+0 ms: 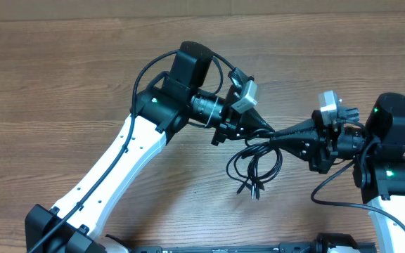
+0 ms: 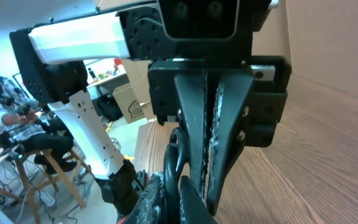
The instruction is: Untangle cables
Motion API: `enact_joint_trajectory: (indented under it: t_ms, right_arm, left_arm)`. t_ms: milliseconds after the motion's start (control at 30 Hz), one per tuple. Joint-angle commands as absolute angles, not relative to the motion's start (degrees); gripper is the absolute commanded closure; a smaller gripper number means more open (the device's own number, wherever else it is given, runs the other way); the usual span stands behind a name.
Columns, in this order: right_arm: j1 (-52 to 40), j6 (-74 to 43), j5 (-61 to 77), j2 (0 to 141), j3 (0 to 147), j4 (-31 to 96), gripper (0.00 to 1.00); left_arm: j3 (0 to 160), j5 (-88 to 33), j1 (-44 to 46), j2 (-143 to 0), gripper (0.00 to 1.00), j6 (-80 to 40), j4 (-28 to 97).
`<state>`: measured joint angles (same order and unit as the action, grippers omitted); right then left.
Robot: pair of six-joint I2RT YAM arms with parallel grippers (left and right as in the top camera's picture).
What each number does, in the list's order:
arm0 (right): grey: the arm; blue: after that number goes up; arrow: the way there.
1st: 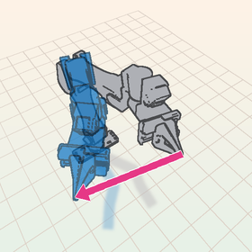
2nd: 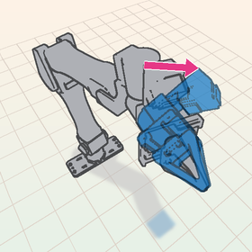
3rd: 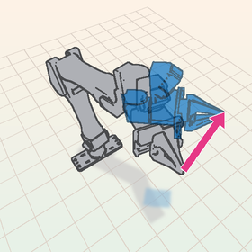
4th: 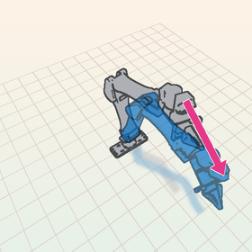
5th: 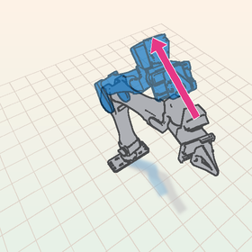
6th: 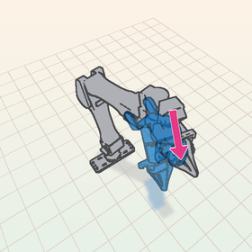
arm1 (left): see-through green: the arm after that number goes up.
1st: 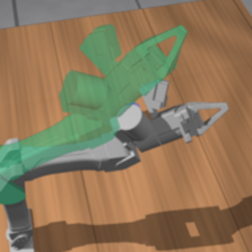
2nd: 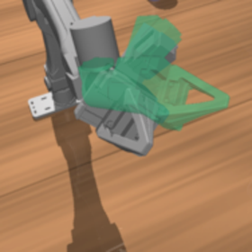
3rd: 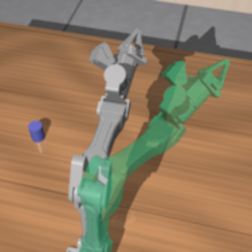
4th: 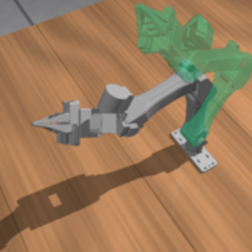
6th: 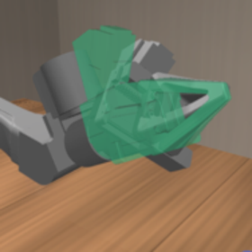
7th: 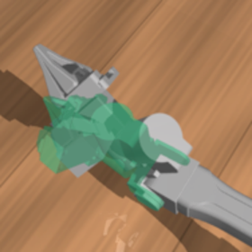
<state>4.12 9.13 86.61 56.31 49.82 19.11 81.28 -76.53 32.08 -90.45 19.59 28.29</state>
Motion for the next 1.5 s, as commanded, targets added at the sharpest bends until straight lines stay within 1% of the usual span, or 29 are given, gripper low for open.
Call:
enact_joint_trajectory:
  t_ms: [0,133,267,400,700,933,1467]
  right_arm:
    - [4.27,4.14,81.65,56.29,50.7,17.58,0.96]
    - [4.27,2.72,77.01,56.29,50.7,17.63,0.96]
    - [4.27,2.72,75.79,56.29,50.7,17.61,0.96]
    - [5.65,1.19,73.63,56.29,50.7,17.61,0.96]
    - [11.42,-0.25,74.28,56.29,50.7,18.7,0.96]
    - [11.6,-0.21,75.99,56.29,50.7,19.11,0.96]
    - [14.13,0.47,77.67,56.34,50.7,19.57,0.96]
  left_arm:
    - [81.58,-79.05,33.04,-90.74,0.96,19.18,28.58]
    - [81.58,-79.07,33.04,-90.74,0.96,19.2,28.91]
    - [81.58,-78.83,33.01,-90.74,0.96,19.22,29.02]
    - [81.58,-76.05,32.99,-90.74,0.96,19.22,30.22]
    - [81.58,-74.76,32.99,-90.74,0.96,19.27,30.79]
    - [81.58,-75.0,33.04,-90.74,0.96,19.2,26.28]
    - [81.58,-74.74,30.65,-90.74,0.96,19.07,27.68]
